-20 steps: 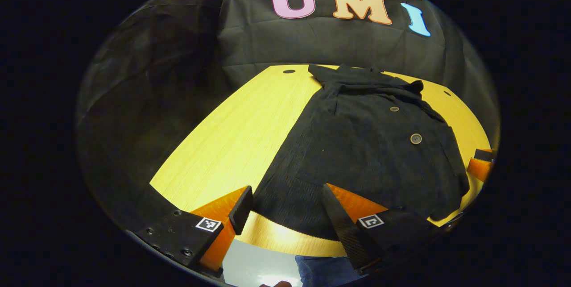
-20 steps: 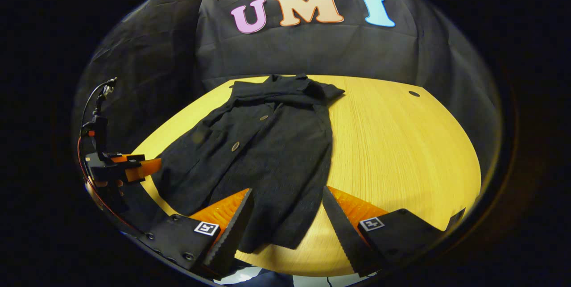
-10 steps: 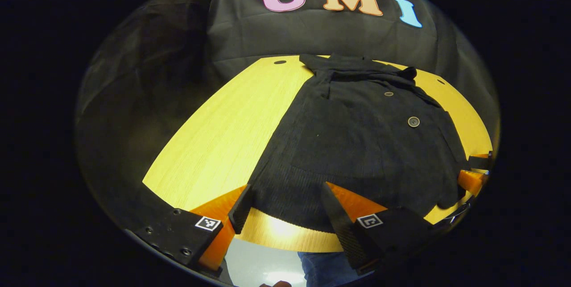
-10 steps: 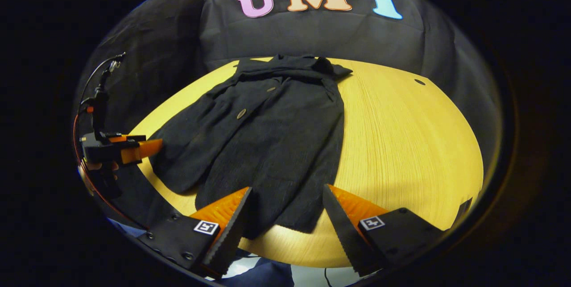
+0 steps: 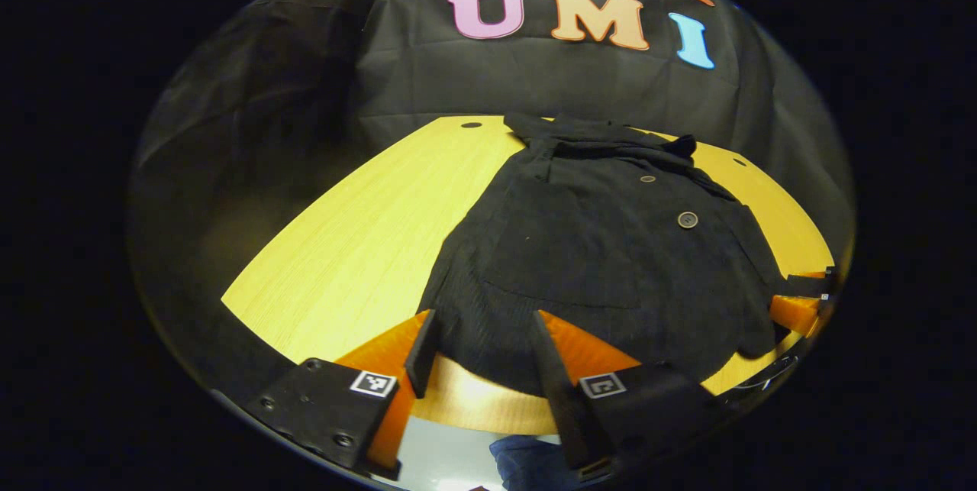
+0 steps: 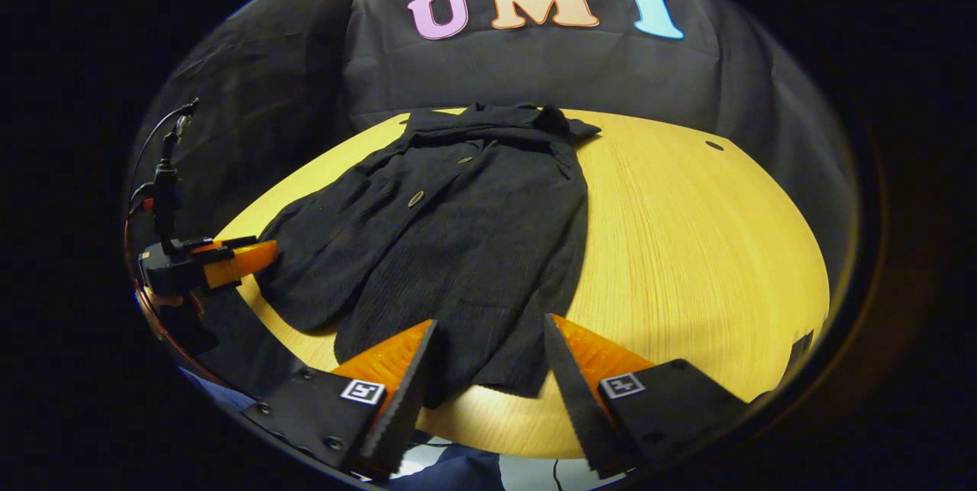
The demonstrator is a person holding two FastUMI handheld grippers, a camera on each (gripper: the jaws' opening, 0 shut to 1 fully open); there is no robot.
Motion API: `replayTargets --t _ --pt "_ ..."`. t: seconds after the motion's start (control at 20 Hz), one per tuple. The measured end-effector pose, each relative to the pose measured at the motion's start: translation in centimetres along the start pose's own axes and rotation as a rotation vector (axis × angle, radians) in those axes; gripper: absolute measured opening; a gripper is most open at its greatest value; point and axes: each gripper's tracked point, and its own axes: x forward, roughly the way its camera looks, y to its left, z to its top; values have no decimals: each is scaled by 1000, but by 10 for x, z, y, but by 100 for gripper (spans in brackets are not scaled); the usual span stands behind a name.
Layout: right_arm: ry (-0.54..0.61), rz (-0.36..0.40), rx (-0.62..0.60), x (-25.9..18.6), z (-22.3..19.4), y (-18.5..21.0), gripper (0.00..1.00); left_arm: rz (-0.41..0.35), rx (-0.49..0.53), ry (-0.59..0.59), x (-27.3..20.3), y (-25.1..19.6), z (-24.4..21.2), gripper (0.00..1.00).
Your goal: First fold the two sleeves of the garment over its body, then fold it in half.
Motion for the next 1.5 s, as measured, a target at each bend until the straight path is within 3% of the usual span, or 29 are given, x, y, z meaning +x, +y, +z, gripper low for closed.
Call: replayTargets --t 0.05,0.15,0.2,0.3,0.4,0.45,0.5,0.7,1.0,1.5 --pt "0 4 -4 1 0 5 77 0 6 6 -1 -3 -1 57" --pt "1 19 -10 1 -1 12 57 18 17 21 1 -1 -1 39" --pt "3 30 -11 1 -2 14 48 1 12 28 1 -6 0 38" --pt "15 60 2 1 -1 21 34 8 22 38 4 -8 1 15" --pt "32 61 12 0 1 21 17 17 52 55 3 -8 0 5" --pt "44 58 14 -1 2 21 17 18 64 62 2 -8 -1 2" --pt "53 53 12 -1 3 21 10 20 75 65 3 -8 0 1" --pt "76 42 33 -1 6 21 3 8 62 99 4 -7 1 0" --pt "66 37 96 -11 26 18 2 -2 18 137 -1 -8 14 0" --pt "-59 1 113 -29 126 -3 2 -133 14 -30 9 -34 128 0"
